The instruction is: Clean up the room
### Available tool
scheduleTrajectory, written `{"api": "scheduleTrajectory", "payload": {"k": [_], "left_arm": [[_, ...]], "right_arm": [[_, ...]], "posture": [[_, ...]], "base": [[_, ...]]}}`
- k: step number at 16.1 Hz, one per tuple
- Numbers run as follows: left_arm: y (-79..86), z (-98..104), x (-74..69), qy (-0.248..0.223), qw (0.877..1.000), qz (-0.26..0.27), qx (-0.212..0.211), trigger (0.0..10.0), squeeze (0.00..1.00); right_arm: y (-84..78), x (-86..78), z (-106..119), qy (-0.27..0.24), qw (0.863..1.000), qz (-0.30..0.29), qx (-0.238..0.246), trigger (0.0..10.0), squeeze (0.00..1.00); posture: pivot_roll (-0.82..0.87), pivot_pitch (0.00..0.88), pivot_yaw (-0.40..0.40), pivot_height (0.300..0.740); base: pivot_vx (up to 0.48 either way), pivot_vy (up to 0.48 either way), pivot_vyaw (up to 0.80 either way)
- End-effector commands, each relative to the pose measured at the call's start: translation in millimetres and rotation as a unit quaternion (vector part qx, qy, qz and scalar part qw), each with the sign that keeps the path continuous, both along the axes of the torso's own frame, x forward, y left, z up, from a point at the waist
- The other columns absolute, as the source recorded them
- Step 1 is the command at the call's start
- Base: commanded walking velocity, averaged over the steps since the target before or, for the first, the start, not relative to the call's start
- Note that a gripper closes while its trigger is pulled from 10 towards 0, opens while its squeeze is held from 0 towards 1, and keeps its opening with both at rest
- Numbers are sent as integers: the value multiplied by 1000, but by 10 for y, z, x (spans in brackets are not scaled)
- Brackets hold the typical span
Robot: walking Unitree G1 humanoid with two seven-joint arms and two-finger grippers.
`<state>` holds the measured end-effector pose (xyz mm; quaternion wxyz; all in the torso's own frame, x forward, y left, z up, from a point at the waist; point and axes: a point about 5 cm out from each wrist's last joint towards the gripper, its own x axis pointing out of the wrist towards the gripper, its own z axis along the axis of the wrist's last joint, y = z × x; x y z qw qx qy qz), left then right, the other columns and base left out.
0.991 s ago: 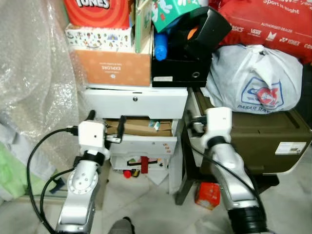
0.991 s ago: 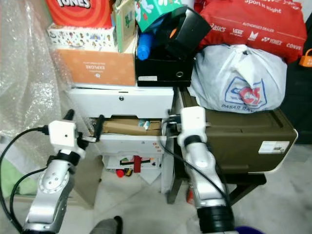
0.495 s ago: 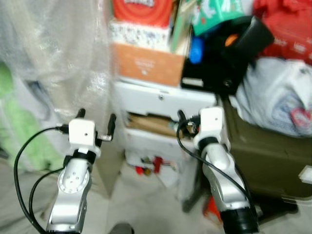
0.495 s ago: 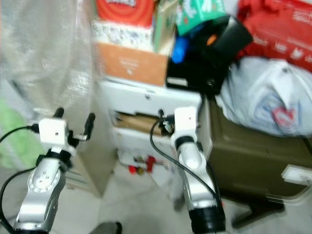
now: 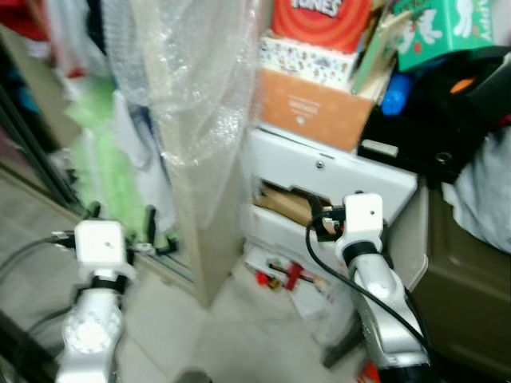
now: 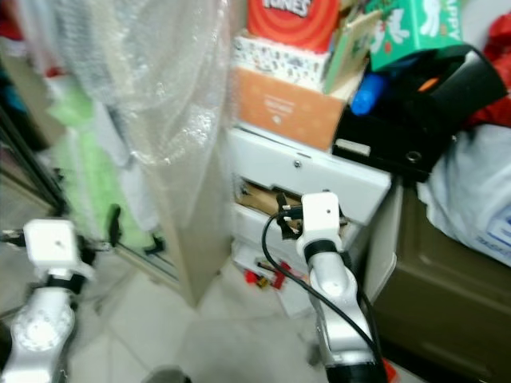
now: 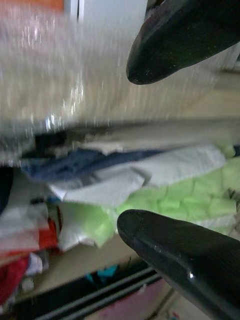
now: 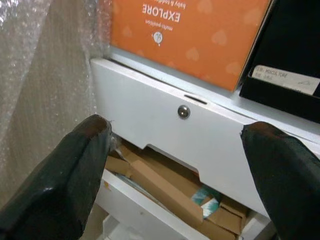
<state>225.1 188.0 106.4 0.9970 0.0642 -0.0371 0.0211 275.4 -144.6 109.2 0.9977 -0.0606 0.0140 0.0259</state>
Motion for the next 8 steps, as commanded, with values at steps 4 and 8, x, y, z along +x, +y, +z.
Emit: {"api": "scheduleTrajectory", "payload": {"k": [4, 8], "left_arm": [[-68, 96, 129, -15, 1000, -16, 7, 10000, 0], [-91, 91, 167, -14, 999, -29, 11, 10000, 0]], "right_arm": [[-18, 45, 41, -14, 1000, -14, 13, 10000, 0], [-28, 26, 15, -14, 1000, -20, 6, 10000, 0]], "posture": [[68, 0, -24, 740], [62, 0, -8, 740]], "base": [[0, 0, 0], [0, 0, 0]]}}
